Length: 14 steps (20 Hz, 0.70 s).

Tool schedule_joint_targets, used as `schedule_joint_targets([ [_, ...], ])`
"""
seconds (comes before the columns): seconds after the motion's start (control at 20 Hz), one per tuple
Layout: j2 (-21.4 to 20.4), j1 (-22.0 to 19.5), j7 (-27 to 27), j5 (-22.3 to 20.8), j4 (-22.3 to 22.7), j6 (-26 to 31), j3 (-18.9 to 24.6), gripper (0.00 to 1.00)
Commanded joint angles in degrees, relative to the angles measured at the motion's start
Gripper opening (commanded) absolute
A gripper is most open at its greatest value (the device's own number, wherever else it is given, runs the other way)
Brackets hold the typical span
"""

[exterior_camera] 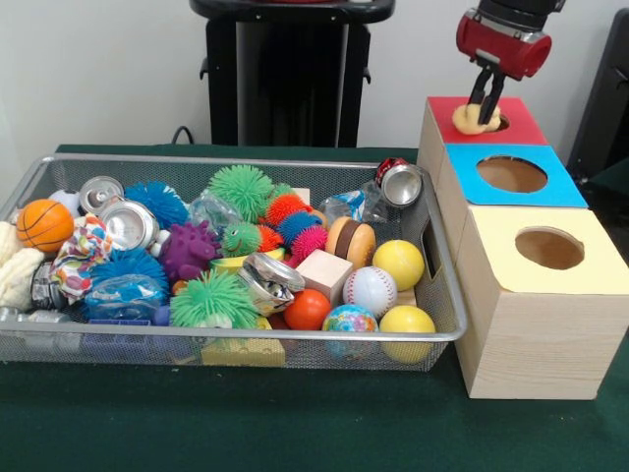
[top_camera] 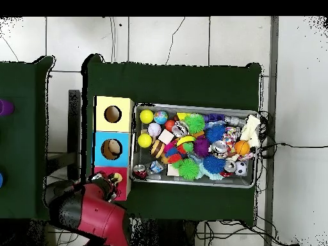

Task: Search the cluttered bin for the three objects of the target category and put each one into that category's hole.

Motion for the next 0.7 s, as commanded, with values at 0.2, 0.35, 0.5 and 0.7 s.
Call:
schedule_joint_targets([
  [0.2,5.53,2.46,17.74,4.49,1.93,-1.62,5.51,0.0],
  [0.35,5.81,2.81,17.68,5.33,2.26,-2.54,5.87,0.0],
  [0.5,6.23,2.84,17.31,6.01,2.56,-3.73,6.28,0.0],
  [0.7,6.59,3.03,17.28,6.99,2.94,-5.19,6.82,0.0],
])
